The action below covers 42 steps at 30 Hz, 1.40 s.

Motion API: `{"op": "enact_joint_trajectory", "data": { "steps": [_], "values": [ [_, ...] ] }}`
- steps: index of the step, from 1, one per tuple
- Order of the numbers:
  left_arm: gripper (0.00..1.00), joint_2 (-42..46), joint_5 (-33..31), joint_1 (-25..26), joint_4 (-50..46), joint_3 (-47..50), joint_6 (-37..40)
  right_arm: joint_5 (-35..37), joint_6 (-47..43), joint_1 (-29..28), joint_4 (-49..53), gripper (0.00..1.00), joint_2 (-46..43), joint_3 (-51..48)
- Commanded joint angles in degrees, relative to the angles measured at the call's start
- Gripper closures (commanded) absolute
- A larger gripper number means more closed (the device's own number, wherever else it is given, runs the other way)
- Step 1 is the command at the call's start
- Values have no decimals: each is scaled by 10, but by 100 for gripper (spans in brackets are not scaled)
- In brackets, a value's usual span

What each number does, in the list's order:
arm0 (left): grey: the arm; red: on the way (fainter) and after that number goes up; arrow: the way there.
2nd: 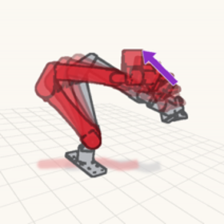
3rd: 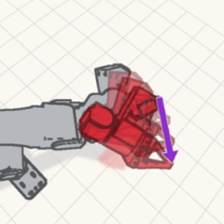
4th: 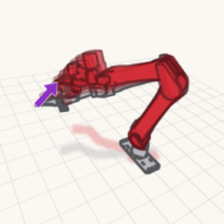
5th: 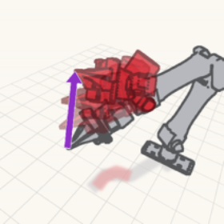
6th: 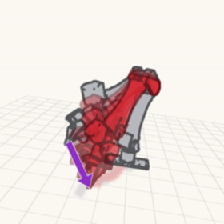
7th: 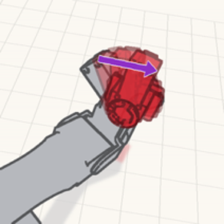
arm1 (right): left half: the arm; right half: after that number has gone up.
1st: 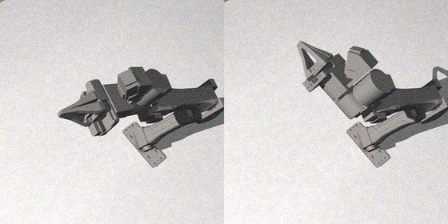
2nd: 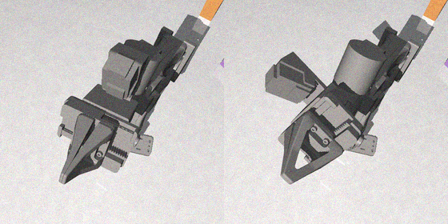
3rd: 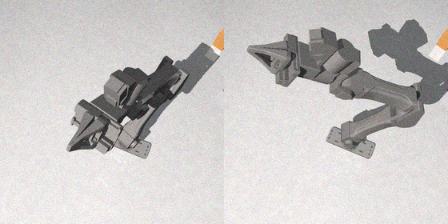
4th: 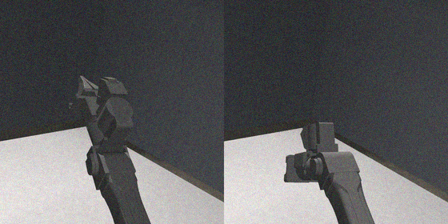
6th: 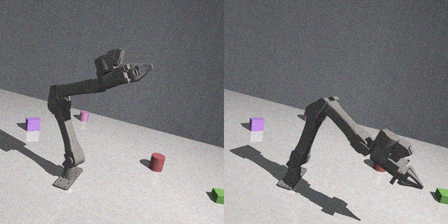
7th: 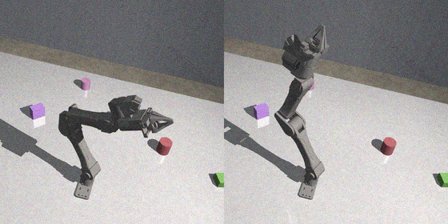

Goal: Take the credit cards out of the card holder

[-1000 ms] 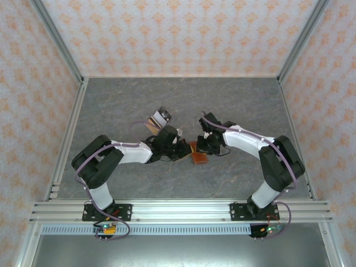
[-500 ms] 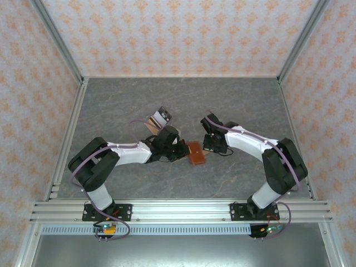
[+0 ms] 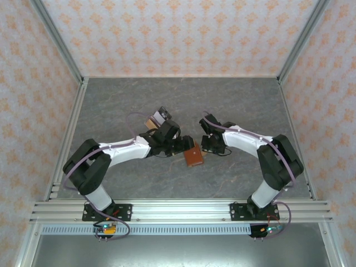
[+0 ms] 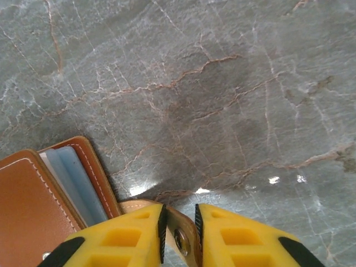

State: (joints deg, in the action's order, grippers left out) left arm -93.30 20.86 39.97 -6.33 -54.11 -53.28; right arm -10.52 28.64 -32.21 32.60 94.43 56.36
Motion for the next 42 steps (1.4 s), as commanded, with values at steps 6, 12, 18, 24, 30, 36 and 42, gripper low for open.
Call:
{"op": "enact_joint_trajectory", "data": {
  "steps": [6,12,18,24,30,36,42],
  "values": [
    [0,87,-112,-61,-121,18,25,-42,-21,-3,-7,89,-28,15],
    [0,147,-163,-135,-181,48,36,-89,-32,-35,-10,89,-86,42],
    [0,205,-173,-183,-193,80,44,-138,-5,-68,-49,89,-93,72],
    [0,237,-180,-197,-212,85,57,-160,18,-96,-87,89,-73,90],
    [0,251,-165,-197,-212,86,66,-162,25,-102,-96,89,-52,100],
    [0,254,-113,-197,-190,90,90,-52,16,-102,-23,90,-48,116],
    [10,236,-31,-187,-151,90,112,42,1,-88,31,90,-67,98]
  ]
}}
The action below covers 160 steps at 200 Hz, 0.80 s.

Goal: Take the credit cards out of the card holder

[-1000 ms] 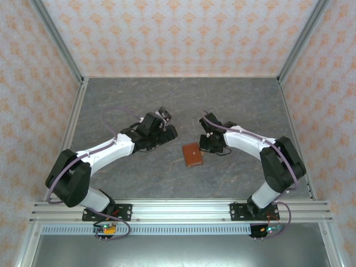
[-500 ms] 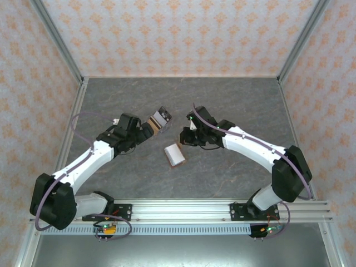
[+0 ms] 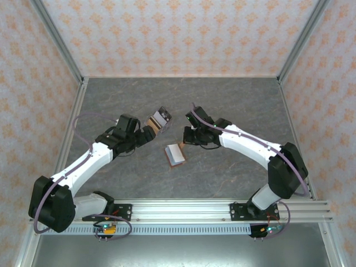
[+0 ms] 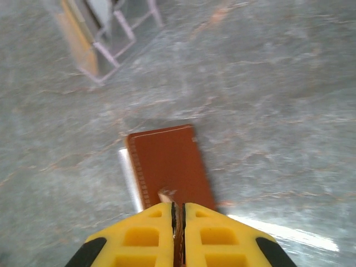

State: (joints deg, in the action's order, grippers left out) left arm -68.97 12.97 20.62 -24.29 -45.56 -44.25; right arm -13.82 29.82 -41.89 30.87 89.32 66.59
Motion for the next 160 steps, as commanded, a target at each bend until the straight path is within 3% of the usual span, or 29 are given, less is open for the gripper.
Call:
{"op": "enact_joint_trajectory", "data": {
  "steps": [1,37,106,160],
  "values": [
    [12,-13,54,12,34,3,23,80,-11,15,50,90,-19,-11],
    [25,-56,67,58,59,-12,21,74,-8,40,39,90,-22,-42],
    [39,-159,125,115,178,-10,-44,65,-2,65,24,91,9,-65],
    [38,-211,146,117,215,-10,-71,56,0,68,13,91,31,-71]
  ]
}}
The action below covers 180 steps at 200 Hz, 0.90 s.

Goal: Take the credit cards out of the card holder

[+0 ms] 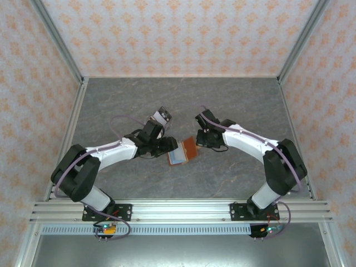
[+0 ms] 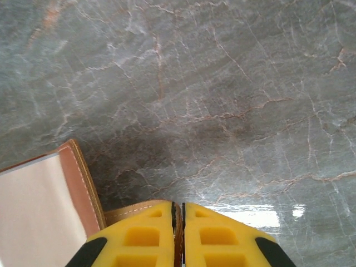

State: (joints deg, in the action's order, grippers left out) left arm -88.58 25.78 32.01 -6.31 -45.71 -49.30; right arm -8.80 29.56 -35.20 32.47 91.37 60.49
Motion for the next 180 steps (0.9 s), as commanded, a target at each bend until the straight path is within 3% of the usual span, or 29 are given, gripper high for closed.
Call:
{"op": "enact_joint_trajectory", "data": {
  "steps": [1,78,121,180],
  "values": [
    [38,-15,18,3,36,-9,-21,5,3,1,-3,91,10,-10],
    [34,-48,47,4,73,-7,-46,2,4,1,-7,91,22,-15],
    [20,-57,55,6,74,-13,-53,2,5,2,-8,91,25,-16],
    [23,-47,89,9,104,-18,-57,1,4,2,-9,91,26,-16]
  ]
}}
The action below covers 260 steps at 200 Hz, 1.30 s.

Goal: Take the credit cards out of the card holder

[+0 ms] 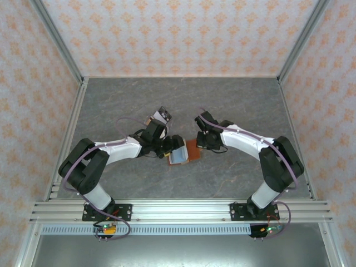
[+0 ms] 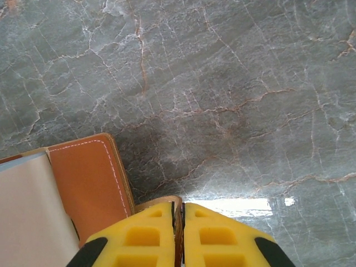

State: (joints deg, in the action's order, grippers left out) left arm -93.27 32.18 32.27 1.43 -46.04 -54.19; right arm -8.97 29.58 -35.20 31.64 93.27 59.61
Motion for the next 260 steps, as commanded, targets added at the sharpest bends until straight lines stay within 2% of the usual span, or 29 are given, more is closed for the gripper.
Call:
{"op": "enact_joint_trajectory", "data": {
  "steps": [1,108,137,170,212,260],
  "values": [
    [23,1,25,6,28,-16,-8,3,4,2,-1,91,7,-7],
    [26,-3,59,24,73,-38,-9,11,12,3,-2,90,-1,-6],
    [29,-14,33,37,90,-48,-10,19,22,4,-8,83,-28,-13],
    [29,-60,48,48,99,-83,-17,26,40,7,-28,74,-55,-38],
    [32,-100,46,57,119,-106,-29,34,62,18,-36,56,-110,-68],
    [38,-131,41,60,118,-115,-35,14,71,25,-46,55,-173,-100]
  ]
}}
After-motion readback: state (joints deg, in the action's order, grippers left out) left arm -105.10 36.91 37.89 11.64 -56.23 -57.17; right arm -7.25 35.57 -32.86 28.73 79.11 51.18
